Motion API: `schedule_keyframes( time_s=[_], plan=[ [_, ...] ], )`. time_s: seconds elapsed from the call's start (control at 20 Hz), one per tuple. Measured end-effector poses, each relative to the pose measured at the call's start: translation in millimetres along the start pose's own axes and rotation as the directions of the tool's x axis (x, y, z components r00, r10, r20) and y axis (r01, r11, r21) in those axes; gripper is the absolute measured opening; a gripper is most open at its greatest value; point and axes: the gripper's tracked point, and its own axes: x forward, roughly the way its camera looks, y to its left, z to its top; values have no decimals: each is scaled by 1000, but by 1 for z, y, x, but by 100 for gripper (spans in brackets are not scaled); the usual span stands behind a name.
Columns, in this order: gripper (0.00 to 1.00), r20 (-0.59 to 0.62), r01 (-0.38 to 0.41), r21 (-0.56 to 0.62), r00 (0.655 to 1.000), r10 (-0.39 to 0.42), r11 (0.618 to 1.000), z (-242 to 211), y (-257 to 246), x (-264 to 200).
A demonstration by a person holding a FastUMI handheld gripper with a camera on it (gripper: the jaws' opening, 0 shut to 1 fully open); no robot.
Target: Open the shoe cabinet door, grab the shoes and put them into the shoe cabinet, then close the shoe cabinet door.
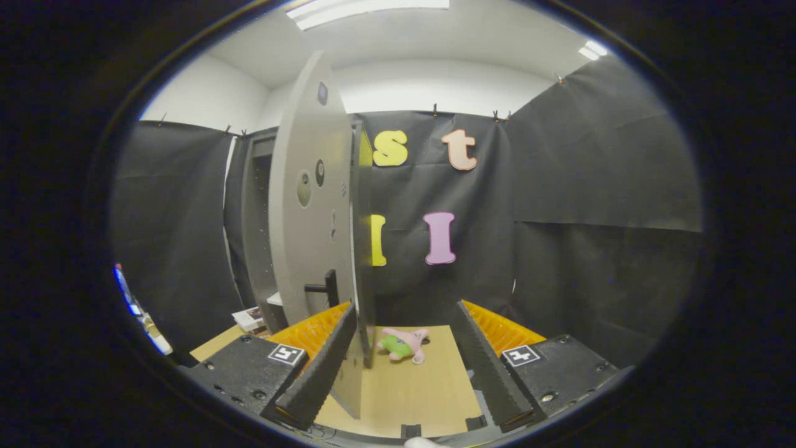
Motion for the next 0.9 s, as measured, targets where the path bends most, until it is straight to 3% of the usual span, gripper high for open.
schedule_keyframes(
  time_s=[0.35,0.65,0.9],
  plan=[
    [100,-57,-104,21,993,106,994,-21,2,60],
    [100,-84,-217,19,972,218,976,-33,33,78],
    [96,-79,-250,2,965,249,968,-31,38,82]
  ],
)
